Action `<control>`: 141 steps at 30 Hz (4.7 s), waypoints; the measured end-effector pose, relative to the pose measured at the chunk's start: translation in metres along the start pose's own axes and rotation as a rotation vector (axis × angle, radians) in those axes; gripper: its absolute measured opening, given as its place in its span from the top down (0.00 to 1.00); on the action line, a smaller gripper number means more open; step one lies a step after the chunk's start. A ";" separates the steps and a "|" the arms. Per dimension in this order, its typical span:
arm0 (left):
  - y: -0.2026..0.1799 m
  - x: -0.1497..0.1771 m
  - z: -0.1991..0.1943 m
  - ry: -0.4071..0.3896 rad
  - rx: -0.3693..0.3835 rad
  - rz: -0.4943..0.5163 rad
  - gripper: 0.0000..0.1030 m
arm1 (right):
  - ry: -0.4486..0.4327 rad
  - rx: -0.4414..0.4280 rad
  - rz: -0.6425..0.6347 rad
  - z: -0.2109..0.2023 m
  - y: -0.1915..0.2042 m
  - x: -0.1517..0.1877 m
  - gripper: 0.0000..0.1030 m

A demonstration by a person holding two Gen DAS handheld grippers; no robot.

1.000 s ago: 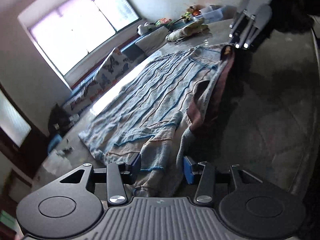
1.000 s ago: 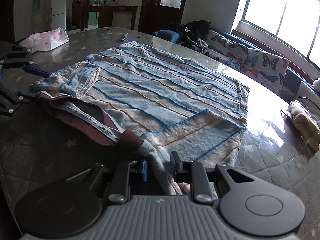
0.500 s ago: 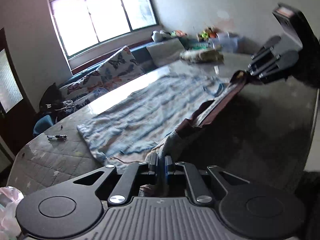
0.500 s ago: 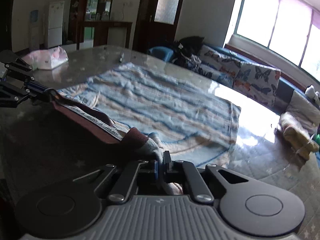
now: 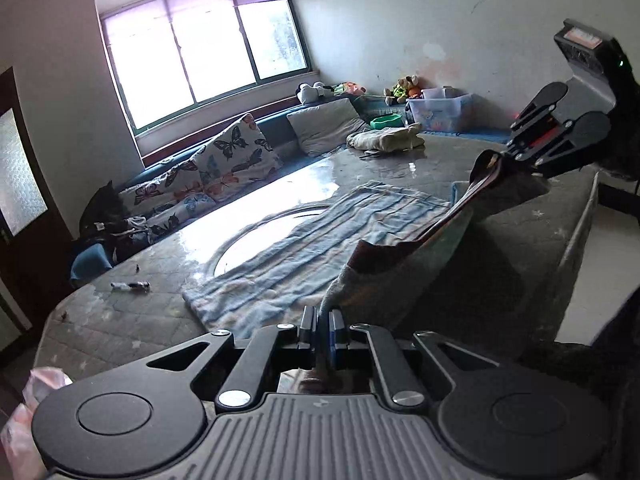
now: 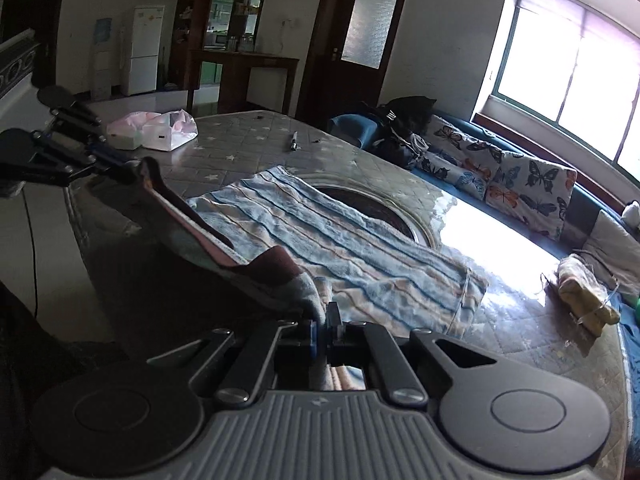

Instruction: Fold towel

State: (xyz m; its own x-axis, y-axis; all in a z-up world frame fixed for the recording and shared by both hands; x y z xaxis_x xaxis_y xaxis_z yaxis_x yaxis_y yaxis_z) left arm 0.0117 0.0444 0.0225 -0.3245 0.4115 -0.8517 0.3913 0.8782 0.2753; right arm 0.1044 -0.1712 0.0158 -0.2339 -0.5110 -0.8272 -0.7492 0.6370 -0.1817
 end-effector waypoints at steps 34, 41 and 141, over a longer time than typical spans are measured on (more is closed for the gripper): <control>0.152 0.005 0.257 0.287 -0.119 -0.096 0.90 | 0.146 0.047 0.141 0.242 -0.124 -0.046 0.81; 0.188 0.015 0.260 0.293 -0.281 -0.218 0.86 | 0.036 0.120 0.311 0.229 -0.161 -0.036 0.63; 0.114 -0.005 0.248 0.165 -0.100 -0.404 0.74 | 0.117 0.106 0.339 0.234 -0.141 -0.013 0.66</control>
State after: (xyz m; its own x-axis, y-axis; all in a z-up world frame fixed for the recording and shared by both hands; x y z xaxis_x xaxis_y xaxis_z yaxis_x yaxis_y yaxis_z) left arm 0.2715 0.0822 -0.0522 -0.5706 0.0569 -0.8193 0.1226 0.9923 -0.0165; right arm 0.3578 -0.1194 -0.0721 -0.5314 -0.3198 -0.7844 -0.5506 0.8341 0.0329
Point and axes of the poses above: each gripper's, at about its wrist camera, not at the fingertips, and z roughly the way its jaws point, y to its left, x to its underside, the point moved 10 cm from there along z, roughly the way its jaws point, and after that the axes turned 5 degrees about -y, right-handed, at the moved point
